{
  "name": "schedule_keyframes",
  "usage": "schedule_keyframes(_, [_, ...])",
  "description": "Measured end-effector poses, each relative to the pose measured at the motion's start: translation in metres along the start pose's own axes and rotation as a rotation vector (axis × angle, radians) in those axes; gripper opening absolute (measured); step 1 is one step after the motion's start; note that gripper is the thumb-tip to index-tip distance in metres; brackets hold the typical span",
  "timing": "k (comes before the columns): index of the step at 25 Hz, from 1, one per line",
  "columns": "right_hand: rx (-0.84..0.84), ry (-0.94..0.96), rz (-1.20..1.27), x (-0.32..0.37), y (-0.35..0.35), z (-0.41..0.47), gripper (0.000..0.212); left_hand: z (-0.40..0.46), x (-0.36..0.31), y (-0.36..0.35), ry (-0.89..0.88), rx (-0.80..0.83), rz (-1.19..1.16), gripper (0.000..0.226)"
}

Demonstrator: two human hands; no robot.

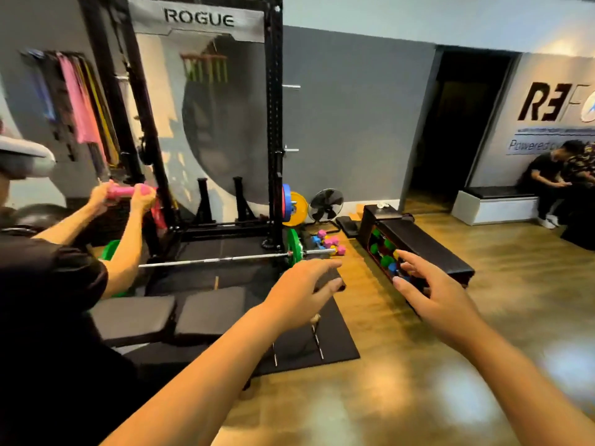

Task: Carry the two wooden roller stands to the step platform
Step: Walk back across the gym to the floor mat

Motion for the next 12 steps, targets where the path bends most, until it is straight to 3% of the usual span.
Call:
schedule_keyframes(5, [0.099, 0.049, 0.042, -0.063, -0.026, 0.05, 0.054, 0.032, 0.021, -0.069, 0.11, 0.001, 0.028, 0.046])
schedule_keyframes(12, [0.052, 0.091, 0.099, -0.124, -0.001, 0.117, 0.053, 0.097, -0.01, -0.127, 0.092, -0.028, 0.022, 0.048])
Point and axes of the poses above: each hand's wrist, its own z-axis towards the middle knuckle, its own y-axis out of the back of the hand, x = y × z, the point moved 4 cm from there along z, towards the middle knuckle, and after that the axes turned 12 degrees about -x, right-handed, at the moved point
